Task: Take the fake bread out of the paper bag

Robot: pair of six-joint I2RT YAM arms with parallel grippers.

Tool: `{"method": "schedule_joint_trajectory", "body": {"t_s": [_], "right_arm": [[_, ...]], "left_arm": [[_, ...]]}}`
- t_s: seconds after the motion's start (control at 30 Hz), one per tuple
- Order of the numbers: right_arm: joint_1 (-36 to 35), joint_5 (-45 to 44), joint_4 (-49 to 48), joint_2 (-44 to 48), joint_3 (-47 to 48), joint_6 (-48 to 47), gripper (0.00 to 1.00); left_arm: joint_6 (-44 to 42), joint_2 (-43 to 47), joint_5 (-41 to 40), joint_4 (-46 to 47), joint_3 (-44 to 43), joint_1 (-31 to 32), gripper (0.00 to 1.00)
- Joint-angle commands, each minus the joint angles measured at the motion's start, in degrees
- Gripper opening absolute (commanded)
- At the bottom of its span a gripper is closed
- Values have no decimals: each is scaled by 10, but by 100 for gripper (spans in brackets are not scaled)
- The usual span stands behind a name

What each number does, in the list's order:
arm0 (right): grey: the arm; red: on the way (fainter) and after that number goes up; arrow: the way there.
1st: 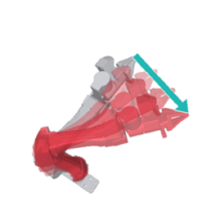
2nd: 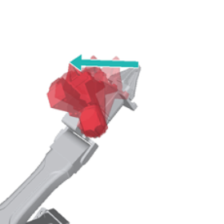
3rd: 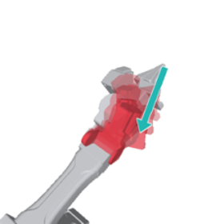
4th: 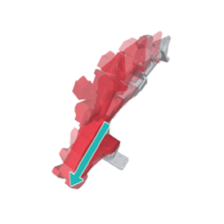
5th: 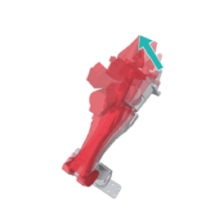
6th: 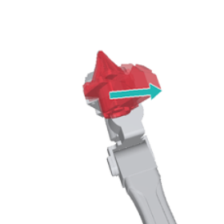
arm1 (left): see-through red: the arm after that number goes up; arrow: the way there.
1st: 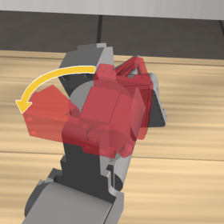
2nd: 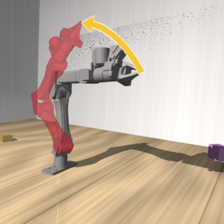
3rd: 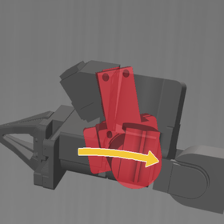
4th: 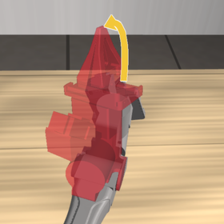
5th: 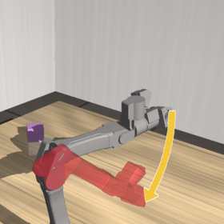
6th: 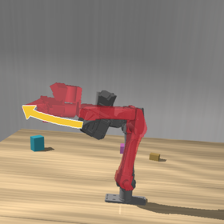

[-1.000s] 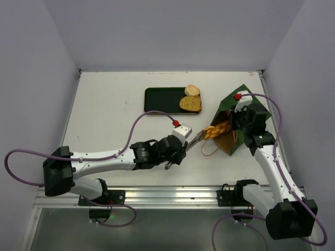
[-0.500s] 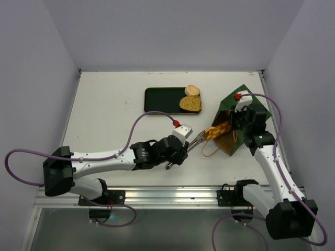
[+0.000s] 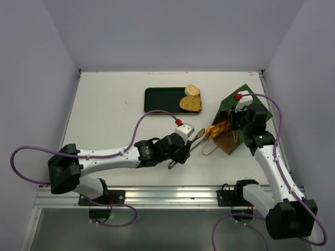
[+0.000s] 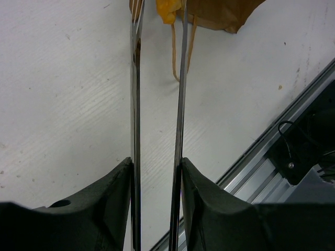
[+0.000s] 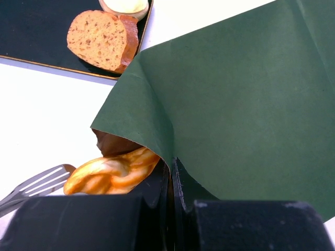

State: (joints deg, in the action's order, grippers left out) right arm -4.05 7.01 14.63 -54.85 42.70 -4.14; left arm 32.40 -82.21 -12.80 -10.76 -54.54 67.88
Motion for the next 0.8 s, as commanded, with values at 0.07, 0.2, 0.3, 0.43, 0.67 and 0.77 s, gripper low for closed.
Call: {"method": "schedule_joint_trajectory", "body": {"t_s": [0.07,0.2,0.3,0.43,0.67,0.77], "right_arm": [[2,3,-36,9,-1,-3,0],[3,3,-36,10,-2,-3,0],[3,4,-36,9,-2,-3,0],[3,4,-37,10,-2,-3,0],[3,4,-36,11,-2,-3,0],[3,5,-36,11,-3,-3,0]], "left_arm": [[-4,-16,6,26,-42,-10,44],[-8,-22,10,27,-51,-13,45],[-9,-23,16,32,-54,-13,45],[-10,-29,13,29,-57,-16,45],[-11,-42,16,29,-67,-23,35],[-11,-42,18,29,-68,-27,24]]}}
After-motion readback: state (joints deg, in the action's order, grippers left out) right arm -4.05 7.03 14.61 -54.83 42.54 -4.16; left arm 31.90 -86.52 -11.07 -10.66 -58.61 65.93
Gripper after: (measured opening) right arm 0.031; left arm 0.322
